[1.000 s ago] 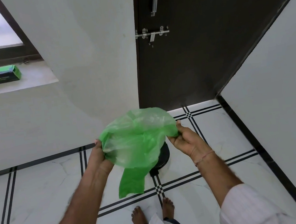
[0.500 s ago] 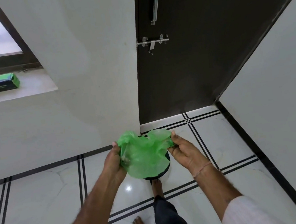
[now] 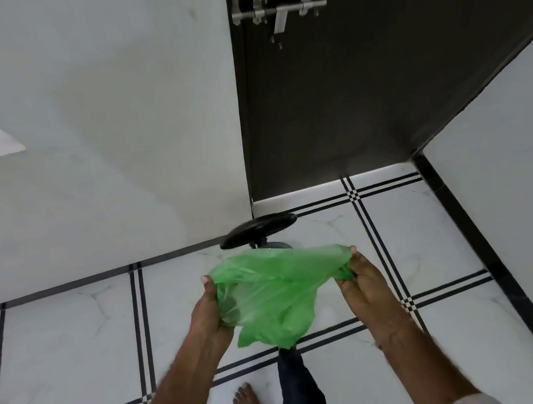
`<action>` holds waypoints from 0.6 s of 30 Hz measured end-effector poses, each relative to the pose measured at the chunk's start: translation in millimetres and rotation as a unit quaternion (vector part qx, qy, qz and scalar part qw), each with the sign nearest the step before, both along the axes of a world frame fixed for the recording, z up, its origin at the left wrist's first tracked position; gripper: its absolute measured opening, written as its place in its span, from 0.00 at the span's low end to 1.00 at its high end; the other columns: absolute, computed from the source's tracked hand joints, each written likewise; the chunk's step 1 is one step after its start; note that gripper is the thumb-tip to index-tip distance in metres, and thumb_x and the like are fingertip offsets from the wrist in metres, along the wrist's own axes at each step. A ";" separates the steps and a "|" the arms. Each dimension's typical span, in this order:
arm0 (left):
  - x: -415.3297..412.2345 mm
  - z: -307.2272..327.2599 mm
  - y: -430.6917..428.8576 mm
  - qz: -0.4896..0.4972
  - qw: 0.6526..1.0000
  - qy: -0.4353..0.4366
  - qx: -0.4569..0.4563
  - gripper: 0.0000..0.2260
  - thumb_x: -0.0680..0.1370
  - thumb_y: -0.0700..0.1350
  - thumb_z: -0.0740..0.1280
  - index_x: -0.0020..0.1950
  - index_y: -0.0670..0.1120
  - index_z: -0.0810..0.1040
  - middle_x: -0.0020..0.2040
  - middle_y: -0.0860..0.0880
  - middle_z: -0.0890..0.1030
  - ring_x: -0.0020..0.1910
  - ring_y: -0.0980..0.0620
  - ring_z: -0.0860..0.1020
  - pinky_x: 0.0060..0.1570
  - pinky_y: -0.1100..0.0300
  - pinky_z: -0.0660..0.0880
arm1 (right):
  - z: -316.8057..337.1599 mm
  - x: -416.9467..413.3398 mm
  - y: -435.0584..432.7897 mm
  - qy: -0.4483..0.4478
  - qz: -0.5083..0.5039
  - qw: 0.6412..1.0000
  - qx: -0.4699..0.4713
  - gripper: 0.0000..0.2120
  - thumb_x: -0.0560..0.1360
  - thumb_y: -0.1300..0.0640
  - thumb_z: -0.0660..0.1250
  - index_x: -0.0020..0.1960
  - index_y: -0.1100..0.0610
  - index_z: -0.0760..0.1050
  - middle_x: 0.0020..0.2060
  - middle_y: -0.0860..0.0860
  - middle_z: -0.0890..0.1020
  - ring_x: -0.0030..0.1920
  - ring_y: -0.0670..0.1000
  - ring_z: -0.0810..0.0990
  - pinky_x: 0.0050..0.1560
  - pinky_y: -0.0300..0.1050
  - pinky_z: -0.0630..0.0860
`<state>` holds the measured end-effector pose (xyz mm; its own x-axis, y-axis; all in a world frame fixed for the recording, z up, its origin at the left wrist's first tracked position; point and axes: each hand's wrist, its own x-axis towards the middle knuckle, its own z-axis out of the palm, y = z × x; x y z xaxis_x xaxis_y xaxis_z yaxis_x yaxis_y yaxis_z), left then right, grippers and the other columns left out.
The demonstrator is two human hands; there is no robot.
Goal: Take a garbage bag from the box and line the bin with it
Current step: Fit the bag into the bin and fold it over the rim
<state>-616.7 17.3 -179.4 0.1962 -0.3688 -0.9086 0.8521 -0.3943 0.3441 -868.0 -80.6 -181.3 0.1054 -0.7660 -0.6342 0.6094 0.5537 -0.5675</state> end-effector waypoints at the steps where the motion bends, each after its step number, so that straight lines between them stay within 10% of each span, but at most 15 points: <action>1: -3.6 -13.4 -3.6 -0.006 1.000 0.010 -0.002 0.28 0.82 0.62 0.57 0.65 0.41 0.79 0.59 0.38 0.85 0.56 0.39 0.84 0.41 0.47 0.83 | -11.1 -5.1 -2.2 0.004 0.000 1.000 0.002 0.11 0.85 0.60 0.59 0.52 0.63 0.79 0.46 0.58 0.85 0.49 0.54 0.84 0.53 0.46 0.85; 11: -35.2 -173.9 -53.7 -0.057 0.997 -0.053 0.021 0.26 0.84 0.62 0.57 0.61 0.43 0.83 0.53 0.41 0.88 0.53 0.39 0.86 0.55 0.40 0.81 | -159.8 0.2 -39.4 0.006 0.050 0.998 -0.035 0.14 0.85 0.64 0.57 0.45 0.61 0.78 0.37 0.53 0.84 0.41 0.51 0.84 0.47 0.47 0.85; 18: -32.9 -270.3 -59.8 -0.009 1.000 -0.020 0.013 0.27 0.84 0.62 0.54 0.61 0.42 0.80 0.47 0.42 0.89 0.43 0.44 0.88 0.38 0.49 0.85 | -264.4 0.2 -56.5 -0.014 0.049 0.998 -0.035 0.23 0.87 0.61 0.54 0.42 0.58 0.84 0.39 0.54 0.87 0.45 0.52 0.86 0.51 0.47 0.84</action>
